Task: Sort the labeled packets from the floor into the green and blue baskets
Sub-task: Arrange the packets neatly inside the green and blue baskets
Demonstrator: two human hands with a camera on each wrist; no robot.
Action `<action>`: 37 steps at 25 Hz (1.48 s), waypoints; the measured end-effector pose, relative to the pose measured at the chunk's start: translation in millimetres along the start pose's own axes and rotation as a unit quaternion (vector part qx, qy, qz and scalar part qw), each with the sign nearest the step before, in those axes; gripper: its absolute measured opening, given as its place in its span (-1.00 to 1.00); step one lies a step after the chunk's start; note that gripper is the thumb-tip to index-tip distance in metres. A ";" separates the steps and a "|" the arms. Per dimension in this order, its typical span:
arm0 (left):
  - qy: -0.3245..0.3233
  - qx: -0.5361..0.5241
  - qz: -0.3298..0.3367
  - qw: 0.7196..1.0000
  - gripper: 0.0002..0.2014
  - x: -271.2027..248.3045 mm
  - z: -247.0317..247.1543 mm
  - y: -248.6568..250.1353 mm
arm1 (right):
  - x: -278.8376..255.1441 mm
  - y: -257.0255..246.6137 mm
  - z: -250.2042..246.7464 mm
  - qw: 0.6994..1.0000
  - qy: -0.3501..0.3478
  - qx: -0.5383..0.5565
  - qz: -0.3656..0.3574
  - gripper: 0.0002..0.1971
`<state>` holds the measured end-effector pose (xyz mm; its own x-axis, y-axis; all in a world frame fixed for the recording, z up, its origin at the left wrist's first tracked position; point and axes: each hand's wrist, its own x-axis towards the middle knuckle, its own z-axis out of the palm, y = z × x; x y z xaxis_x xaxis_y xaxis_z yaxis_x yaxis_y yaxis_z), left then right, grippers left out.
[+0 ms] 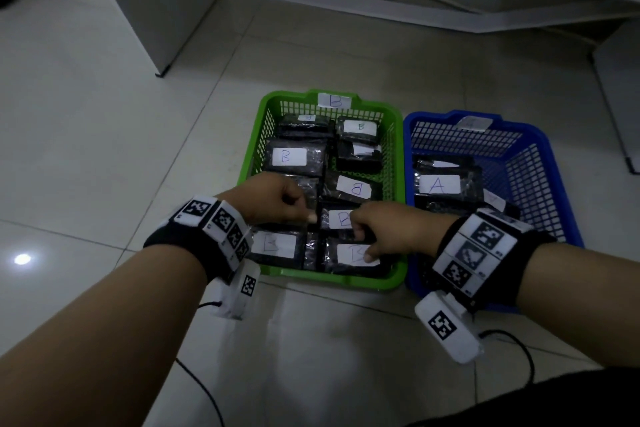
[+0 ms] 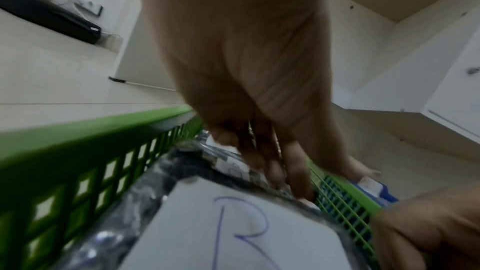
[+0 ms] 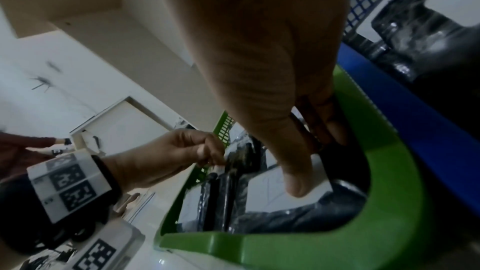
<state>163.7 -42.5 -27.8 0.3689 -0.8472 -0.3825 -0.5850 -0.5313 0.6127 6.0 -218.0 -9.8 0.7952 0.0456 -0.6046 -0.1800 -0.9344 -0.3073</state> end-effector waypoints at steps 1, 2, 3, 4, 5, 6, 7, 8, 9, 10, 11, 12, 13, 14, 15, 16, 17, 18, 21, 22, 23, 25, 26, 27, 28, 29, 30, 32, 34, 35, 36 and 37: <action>0.078 0.024 0.010 0.997 -0.80 0.0 -3.0 -2.4 | 0.2 -0.7 -1.6 1.000 0.020 0.013 0.007 -0.71; 0.169 0.055 0.015 0.984 -0.85 -0.7 -5.8 -5.5 | 0.6 0.1 -4.2 0.997 0.067 0.035 0.020 -0.76; 0.250 0.071 0.004 0.965 -0.85 -1.8 -7.9 -9.9 | 0.5 2.6 -7.4 0.989 0.132 0.057 0.043 -0.82; 0.304 0.067 -0.033 0.950 -0.77 -4.0 -8.9 -14.5 | 0.3 7.0 -10.2 0.975 0.201 0.061 0.068 -0.86; 0.325 0.046 -0.087 0.941 -0.67 -6.6 -8.9 -18.5 | 0.3 12.9 -11.7 0.962 0.253 0.036 0.095 -0.89; 0.321 0.021 -0.143 0.936 -0.61 -8.4 -7.7 -21.6 | 0.7 19.6 -11.3 0.952 0.278 0.003 0.125 -0.88; 0.305 0.004 -0.184 0.934 -0.57 -9.9 -5.4 -24.3 | 1.6 25.7 -8.7 0.947 0.282 -0.019 0.153 -0.86; 0.287 -0.004 -0.205 0.936 -0.57 -10.0 -3.6 -27.3 | 2.8 30.2 -5.8 0.944 0.277 -0.024 0.178 -0.84; 0.278 -0.010 -0.208 0.938 -0.57 -9.9 -2.0 -30.7 | 5.7 33.9 -3.2 0.943 0.272 -0.022 0.190 -0.81; 0.282 -0.017 -0.205 0.937 -0.57 -10.0 -1.3 -32.1 | 8.2 36.0 -1.0 0.942 0.273 -0.016 0.194 -0.79; 0.294 -0.025 -0.201 0.934 -0.57 -8.5 -2.5 -34.0 | 11.3 37.4 -0.3 0.940 0.278 -0.009 0.196 -0.77; 0.303 -0.033 -0.199 0.931 -0.57 -7.5 -3.6 -35.6 | 13.8 38.2 0.0 0.938 0.285 -0.002 0.196 -0.76; 0.309 -0.038 -0.198 0.930 -0.57 -6.0 -5.4 -36.7 | 15.8 38.7 -0.7 0.936 0.294 0.007 0.195 -0.75; 0.309 -0.040 -0.199 0.929 -0.57 -4.4 -7.3 -36.7 | 17.3 39.5 -1.6 0.933 0.305 0.013 0.191 -0.75; 0.309 -0.045 -0.203 0.928 -0.57 -3.8 -8.3 -36.0 | 18.4 40.2 -1.3 0.931 0.314 0.018 0.185 -0.76; 0.305 -0.052 -0.209 0.928 -0.56 -2.8 -9.0 -34.7 | 18.4 40.3 -1.2 0.931 0.319 0.025 0.178 -0.76; 0.302 -0.058 -0.216 0.927 -0.54 -1.2 -9.3 -32.9 | 18.6 41.3 -0.8 0.931 0.320 0.035 0.170 -0.75; 0.298 -0.056 -0.222 0.927 -0.51 1.2 -10.9 -28.4 | 17.4 42.2 -2.3 0.932 0.321 0.049 0.163 -0.75; 0.300 0.016 -0.215 0.929 -0.50 11.3 -16.0 -2.3 | 4.2 42.6 -11.1 0.927 0.323 0.125 0.142 -0.80; 0.299 0.030 -0.192 0.934 -0.55 16.1 -16.8 9.4 | -1.6 44.5 -13.6 0.920 0.336 0.144 0.142 -0.81; 0.294 0.031 -0.159 0.942 -0.62 23.3 -15.5 22.2 | -9.1 49.6 -15.4 0.906 0.362 0.156 0.153 -0.81; 0.263 0.012 -0.081 0.961 -0.75 39.6 -3.2 46.6 | -27.0 66.2 -12.7 0.880 0.404 0.151 0.200 -0.80; 0.240 0.004 -0.040 0.970 -0.78 48.1 6.7 59.8 | -38.1 77.4 -10.1 0.876 0.407 0.137 0.221 -0.79; 0.214 0.008 0.000 0.977 -0.79 55.4 17.6 71.2 | -49.1 88.9 -7.3 0.879 0.393 0.125 0.239 -0.76; 0.187 0.026 0.038 0.981 -0.80 62.0 31.0 84.5 | -63.9 100.1 -3.5 0.884 0.372 0.124 0.254 -0.72; 0.162 0.053 0.067 0.983 -0.80 67.6 43.9 97.9 | -80.4 109.6 0.7 0.890 0.344 0.132 0.267 -0.68; 0.143 0.084 0.084 0.983 -0.79 72.3 52.9 107.9 | -93.8 116.3 4.0 0.897 0.319 0.138 0.273 -0.65; 0.125 0.122 0.091 0.980 -0.77 83.1 65.7 127.2 | -116.2 127.0 10.2 0.912 0.268 0.131 0.281 -0.62; 0.136 0.115 0.086 0.980 -0.74 93.4 78.0 143.6 | -130.8 138.1 18.5 0.917 0.241 0.153 0.279 -0.62; 0.149 0.113 0.086 0.978 -0.74 96.6 81.5 146.5 | -130.8 141.6 21.9 0.918 0.237 0.168 0.271 -0.62; 0.165 0.119 0.092 0.975 -0.73 101.6 84.4 149.7 | -129.4 146.5 22.4 0.916 0.241 0.184 0.261 -0.62; 0.181 0.127 0.097 0.970 -0.72 105.5 85.9 149.9 | -124.6 149.9 21.9 0.912 0.253 0.206 0.248 -0.62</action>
<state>52.8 -211.7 -35.7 0.4361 -0.8997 0.0187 -0.8112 -0.3840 0.4409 -132.8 -356.1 3.4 0.7028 -0.6133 -0.3604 -0.7103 -0.5782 -0.4014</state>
